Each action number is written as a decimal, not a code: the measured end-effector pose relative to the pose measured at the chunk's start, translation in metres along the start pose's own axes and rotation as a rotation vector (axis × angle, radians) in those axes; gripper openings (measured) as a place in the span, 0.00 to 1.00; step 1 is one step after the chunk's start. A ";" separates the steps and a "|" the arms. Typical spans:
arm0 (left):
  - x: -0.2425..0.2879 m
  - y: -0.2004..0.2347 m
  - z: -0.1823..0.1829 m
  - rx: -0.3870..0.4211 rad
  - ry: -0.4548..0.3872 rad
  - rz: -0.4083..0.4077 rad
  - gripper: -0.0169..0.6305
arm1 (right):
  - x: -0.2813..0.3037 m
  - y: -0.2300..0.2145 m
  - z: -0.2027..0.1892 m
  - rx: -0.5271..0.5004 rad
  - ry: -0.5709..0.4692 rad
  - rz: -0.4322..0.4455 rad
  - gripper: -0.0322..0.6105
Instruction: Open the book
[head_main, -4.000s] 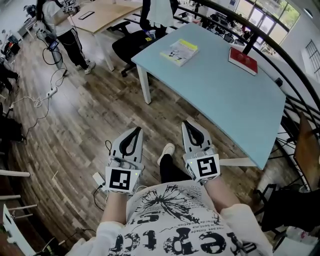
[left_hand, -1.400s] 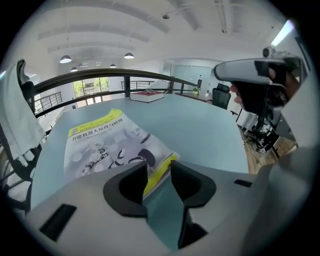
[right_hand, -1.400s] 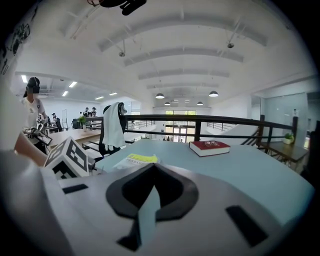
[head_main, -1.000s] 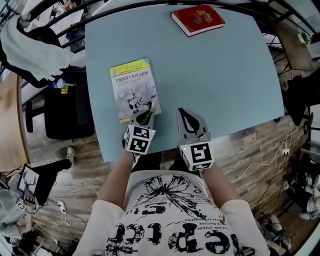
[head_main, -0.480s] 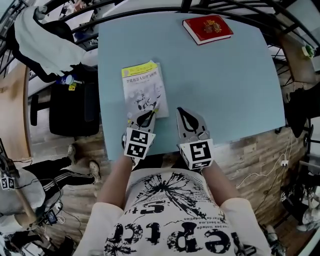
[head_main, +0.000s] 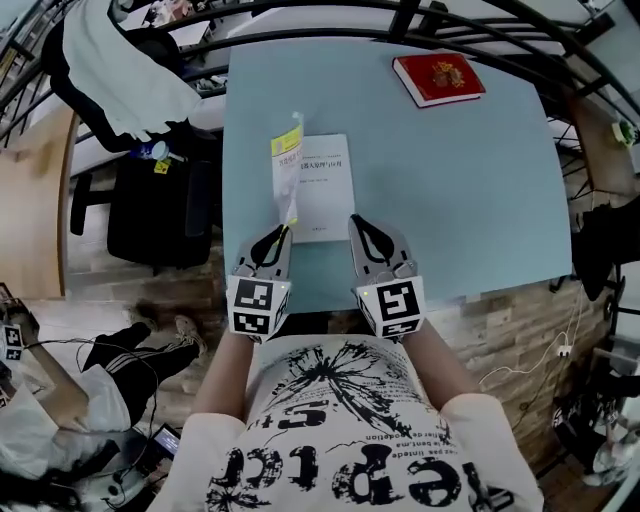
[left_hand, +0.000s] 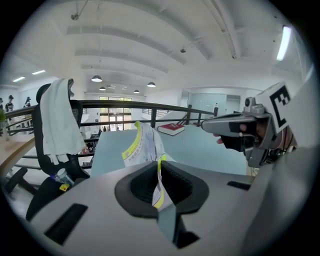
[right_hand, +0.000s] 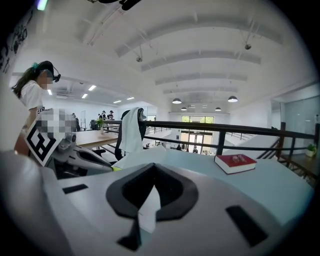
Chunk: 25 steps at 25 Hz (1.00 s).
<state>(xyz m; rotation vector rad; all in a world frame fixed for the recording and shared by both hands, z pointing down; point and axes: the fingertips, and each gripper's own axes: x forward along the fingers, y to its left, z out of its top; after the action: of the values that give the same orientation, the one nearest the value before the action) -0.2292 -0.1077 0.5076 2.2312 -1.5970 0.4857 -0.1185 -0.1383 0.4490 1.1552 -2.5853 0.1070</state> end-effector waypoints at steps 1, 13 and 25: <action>-0.005 0.007 -0.002 -0.012 -0.005 0.017 0.08 | 0.001 0.003 0.001 -0.002 -0.002 0.004 0.07; -0.048 0.104 -0.052 -0.173 0.019 0.270 0.08 | 0.008 0.029 0.001 -0.015 0.015 0.025 0.07; -0.025 0.145 -0.140 -0.392 0.166 0.308 0.13 | 0.010 0.036 -0.013 -0.028 0.053 0.020 0.07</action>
<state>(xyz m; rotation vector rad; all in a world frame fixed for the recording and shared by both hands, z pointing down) -0.3845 -0.0643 0.6314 1.6293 -1.7756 0.3849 -0.1480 -0.1186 0.4661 1.1017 -2.5447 0.1038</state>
